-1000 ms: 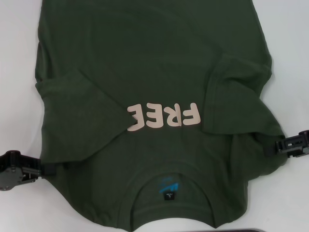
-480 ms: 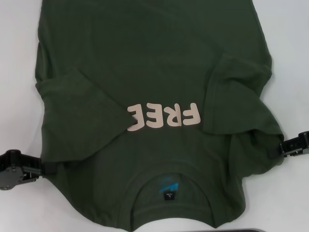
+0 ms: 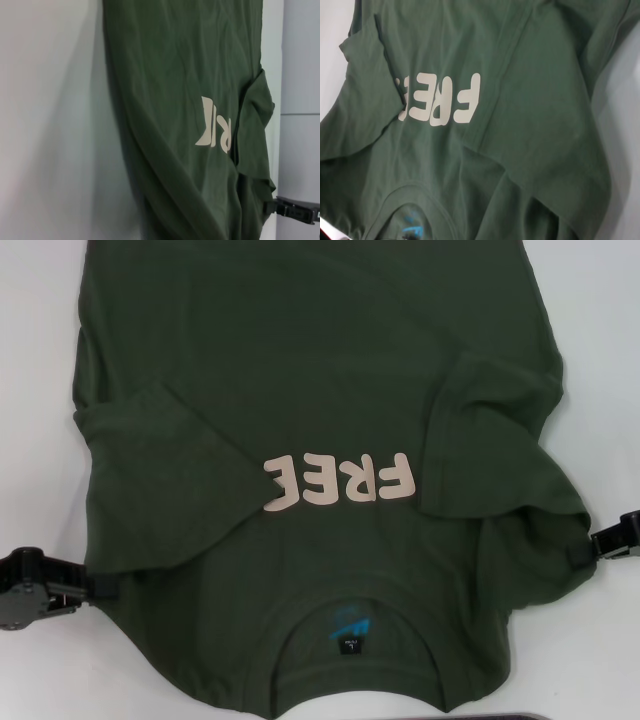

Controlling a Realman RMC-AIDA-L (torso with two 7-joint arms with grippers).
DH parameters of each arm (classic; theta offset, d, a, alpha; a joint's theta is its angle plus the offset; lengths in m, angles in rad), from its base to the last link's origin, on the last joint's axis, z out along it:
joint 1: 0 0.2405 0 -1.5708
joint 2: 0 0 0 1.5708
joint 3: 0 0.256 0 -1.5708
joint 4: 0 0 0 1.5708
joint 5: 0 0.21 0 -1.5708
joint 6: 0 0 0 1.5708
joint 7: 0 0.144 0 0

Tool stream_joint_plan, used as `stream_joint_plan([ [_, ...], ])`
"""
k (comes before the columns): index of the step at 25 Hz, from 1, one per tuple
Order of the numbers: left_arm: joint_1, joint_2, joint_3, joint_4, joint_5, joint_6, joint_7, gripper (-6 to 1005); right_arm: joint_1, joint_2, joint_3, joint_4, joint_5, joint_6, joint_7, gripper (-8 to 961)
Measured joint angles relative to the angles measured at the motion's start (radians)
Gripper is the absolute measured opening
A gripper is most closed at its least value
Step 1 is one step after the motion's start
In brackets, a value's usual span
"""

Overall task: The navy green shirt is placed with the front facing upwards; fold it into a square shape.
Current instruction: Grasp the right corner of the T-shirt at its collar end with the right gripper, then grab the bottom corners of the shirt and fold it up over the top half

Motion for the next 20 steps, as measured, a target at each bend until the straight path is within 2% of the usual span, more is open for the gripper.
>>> stream_joint_plan([
  [3, -0.003, -0.001, 0.004, 0.000, 0.000, 0.011, 0.011, 51, 0.000, -0.005, 0.000, -0.004, 0.000, -0.004, 0.000, 16],
  [6, -0.004, -0.001, 0.007, 0.000, 0.007, 0.029, 0.021, 50, -0.004, -0.017, -0.001, -0.005, 0.000, -0.012, 0.000, 14],
  [12, 0.006, 0.006, 0.055, -0.001, 0.020, 0.056, 0.029, 50, -0.030, -0.057, -0.003, -0.028, -0.002, -0.045, 0.010, 13],
  [20, 0.013, 0.011, 0.086, 0.000, 0.025, 0.064, 0.022, 51, -0.060, -0.064, 0.002, -0.076, -0.002, -0.072, 0.012, 12],
])
